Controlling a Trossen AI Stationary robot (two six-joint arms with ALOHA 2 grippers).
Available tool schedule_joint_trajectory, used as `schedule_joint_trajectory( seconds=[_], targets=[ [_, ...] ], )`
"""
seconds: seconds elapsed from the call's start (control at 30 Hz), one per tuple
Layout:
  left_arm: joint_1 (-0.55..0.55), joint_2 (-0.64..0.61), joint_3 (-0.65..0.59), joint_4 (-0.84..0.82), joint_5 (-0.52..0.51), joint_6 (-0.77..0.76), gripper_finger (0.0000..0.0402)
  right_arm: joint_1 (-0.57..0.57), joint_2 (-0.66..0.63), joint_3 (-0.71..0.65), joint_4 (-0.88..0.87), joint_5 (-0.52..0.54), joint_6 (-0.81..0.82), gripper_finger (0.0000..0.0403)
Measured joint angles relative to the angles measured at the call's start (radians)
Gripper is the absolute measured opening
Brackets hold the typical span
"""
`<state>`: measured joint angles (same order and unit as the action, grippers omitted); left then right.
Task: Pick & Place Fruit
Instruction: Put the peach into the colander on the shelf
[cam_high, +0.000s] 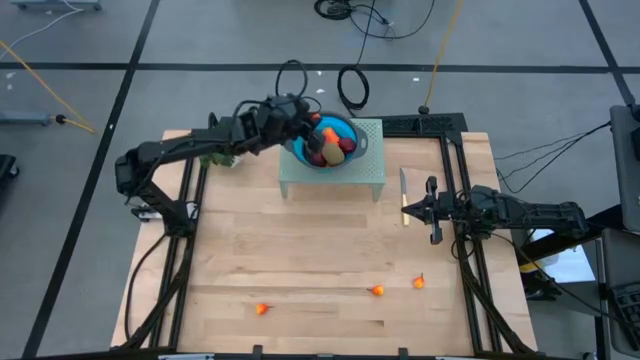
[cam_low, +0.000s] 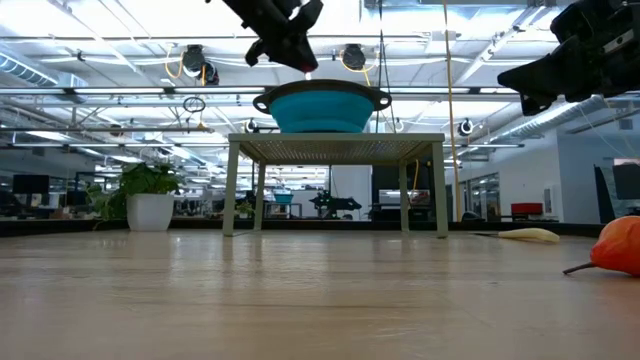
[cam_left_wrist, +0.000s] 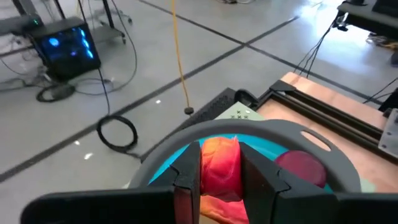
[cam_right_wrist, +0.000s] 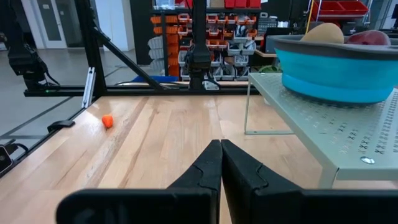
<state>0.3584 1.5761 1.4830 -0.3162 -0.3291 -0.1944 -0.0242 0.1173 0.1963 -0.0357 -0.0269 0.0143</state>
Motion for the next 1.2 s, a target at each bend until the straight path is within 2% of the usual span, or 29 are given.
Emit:
schedule_joint_trajectory(
  seconds=[0.17,1.03,1.2],
  targets=[
    [0.025,0.000,0.000,-0.004,0.072,-0.016,0.0077,0.000,0.000,0.000,0.001,0.000,0.000,0.0004],
    [0.067,0.008,0.000,-0.052,0.105,0.016,0.0077,0.000,0.000,0.000,0.002,0.000,0.011,0.0004],
    [0.069,0.052,0.000,-0.065,0.138,0.014,0.0077,0.000,0.000,0.000,0.002,0.000,0.012,0.0004]
  ],
)
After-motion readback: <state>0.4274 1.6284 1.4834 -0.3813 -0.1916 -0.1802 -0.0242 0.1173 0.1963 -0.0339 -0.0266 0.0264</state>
